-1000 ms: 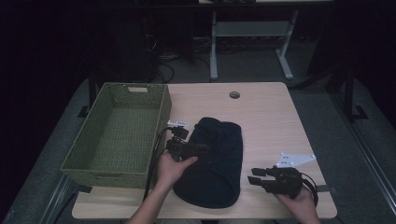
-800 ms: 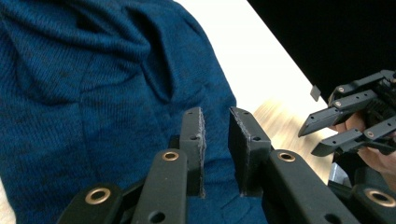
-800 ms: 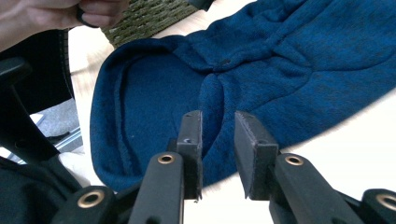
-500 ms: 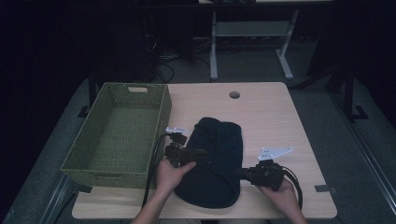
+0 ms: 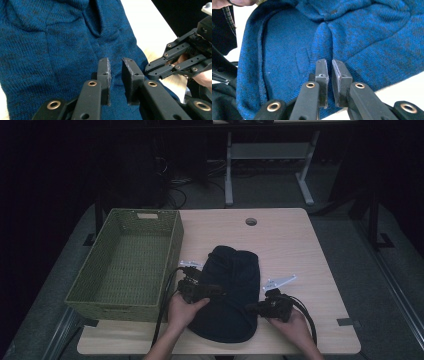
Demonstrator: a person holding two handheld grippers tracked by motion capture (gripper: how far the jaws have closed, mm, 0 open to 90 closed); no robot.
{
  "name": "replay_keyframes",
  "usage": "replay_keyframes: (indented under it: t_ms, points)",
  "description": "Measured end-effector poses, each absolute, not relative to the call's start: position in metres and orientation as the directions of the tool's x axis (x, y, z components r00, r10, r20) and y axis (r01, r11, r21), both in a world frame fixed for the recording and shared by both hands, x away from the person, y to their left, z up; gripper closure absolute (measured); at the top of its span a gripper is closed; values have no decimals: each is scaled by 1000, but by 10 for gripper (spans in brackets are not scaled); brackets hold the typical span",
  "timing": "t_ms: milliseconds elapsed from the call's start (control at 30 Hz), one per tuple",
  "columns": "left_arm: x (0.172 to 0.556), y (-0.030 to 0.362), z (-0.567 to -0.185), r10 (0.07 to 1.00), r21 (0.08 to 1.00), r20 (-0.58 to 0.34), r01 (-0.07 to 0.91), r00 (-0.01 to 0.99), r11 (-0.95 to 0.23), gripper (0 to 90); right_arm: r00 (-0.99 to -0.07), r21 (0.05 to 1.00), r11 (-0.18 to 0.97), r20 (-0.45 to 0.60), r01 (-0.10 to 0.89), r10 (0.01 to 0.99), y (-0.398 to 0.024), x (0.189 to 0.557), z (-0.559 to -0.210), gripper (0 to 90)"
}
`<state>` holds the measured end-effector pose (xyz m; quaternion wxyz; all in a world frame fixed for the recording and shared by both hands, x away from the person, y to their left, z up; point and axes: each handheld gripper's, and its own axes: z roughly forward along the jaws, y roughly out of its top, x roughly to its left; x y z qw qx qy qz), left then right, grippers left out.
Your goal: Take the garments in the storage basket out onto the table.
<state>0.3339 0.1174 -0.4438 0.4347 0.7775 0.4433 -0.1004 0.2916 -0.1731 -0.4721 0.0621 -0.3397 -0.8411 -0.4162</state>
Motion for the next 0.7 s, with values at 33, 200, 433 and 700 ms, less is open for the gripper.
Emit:
replay_keyframes:
  t_ms: [33,200,433,700]
  points:
    - [334,117,-444,603,583,-543,779,584,-230,757,-759,652,425,394,629,519,-174,293,-473,827]
    - [334,118,-445,611,580,-537,780,582,-233,753,-761,643,436,396,629,513,-175,295,-474,833]
    - [332,118,-446,609,581,-539,781,581,-231,746,-752,628,444,389,639,531,-185,296,-472,836]
    - [331,116,-448,606,576,-540,781,585,-240,743,-751,617,459,370,639,547,-205,298,-469,835]
